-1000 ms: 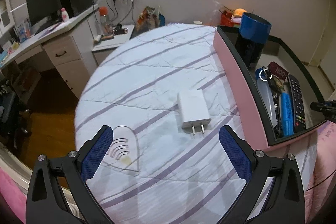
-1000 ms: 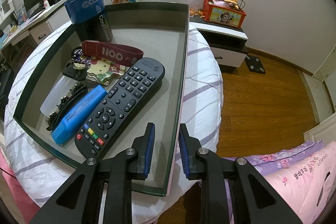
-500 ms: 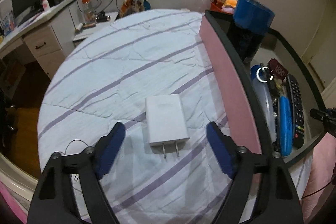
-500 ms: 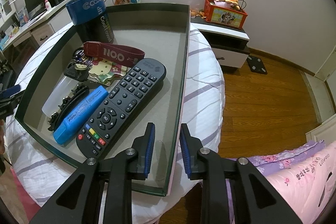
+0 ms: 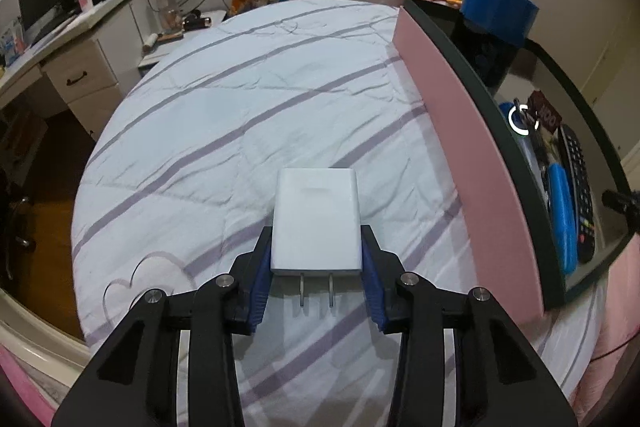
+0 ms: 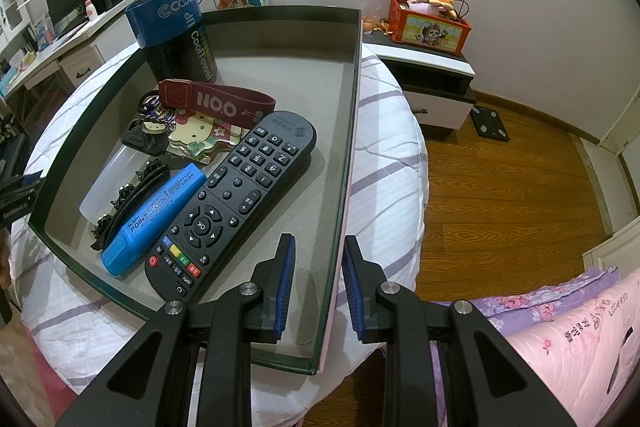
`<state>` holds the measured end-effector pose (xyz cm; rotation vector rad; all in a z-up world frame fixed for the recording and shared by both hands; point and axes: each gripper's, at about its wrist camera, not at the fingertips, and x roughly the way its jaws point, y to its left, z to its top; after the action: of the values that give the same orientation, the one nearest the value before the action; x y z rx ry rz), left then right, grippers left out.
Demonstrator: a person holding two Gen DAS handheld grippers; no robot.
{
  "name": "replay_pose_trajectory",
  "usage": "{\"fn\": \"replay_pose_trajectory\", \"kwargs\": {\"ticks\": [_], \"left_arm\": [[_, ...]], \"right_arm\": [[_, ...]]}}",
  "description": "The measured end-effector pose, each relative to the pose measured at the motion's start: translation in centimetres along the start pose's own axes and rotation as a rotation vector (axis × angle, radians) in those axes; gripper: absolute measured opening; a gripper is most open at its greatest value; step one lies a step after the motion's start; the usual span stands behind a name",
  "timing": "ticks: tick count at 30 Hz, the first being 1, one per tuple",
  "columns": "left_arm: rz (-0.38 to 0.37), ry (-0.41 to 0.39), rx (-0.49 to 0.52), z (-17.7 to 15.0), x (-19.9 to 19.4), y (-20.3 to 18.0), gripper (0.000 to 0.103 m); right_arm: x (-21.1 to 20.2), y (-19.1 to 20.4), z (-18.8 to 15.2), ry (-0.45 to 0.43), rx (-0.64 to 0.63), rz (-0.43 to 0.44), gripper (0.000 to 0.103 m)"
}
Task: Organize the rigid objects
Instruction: 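Grasp the white phone charger with the left gripper, then carry the charger into the tray beside the bottle and release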
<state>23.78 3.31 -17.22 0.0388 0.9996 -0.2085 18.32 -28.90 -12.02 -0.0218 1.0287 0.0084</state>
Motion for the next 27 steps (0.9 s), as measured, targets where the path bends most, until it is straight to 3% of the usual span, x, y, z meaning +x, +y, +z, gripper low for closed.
{"fn": "replay_pose_trajectory", "kwargs": {"ticks": [7, 11, 15, 17, 19, 27], "left_arm": [[-0.018, 0.016, 0.008, -2.6, -2.2, 1.0, 0.041], [-0.015, 0.012, -0.018, -2.4, -2.0, 1.2, 0.044], [0.004, 0.018, -0.012, -1.8, -1.5, 0.5, 0.058], [0.022, 0.013, 0.002, -1.7, -1.1, 0.2, 0.056], [0.045, 0.002, 0.017, -1.8, -1.1, 0.1, 0.041], [0.041, -0.045, 0.002, -2.0, -3.1, 0.6, 0.04]], "right_arm": [[0.1, 0.0, 0.0, 0.002, 0.005, -0.002, 0.025], [0.1, 0.0, 0.0, 0.003, 0.007, -0.003, 0.025], [0.2, -0.2, -0.1, 0.004, 0.01, 0.001, 0.025], [0.2, -0.2, -0.1, 0.006, 0.013, 0.003, 0.025], [0.3, -0.3, -0.1, 0.006, 0.017, 0.008, 0.025], [0.3, -0.3, -0.1, 0.005, 0.017, 0.006, 0.025]]}}
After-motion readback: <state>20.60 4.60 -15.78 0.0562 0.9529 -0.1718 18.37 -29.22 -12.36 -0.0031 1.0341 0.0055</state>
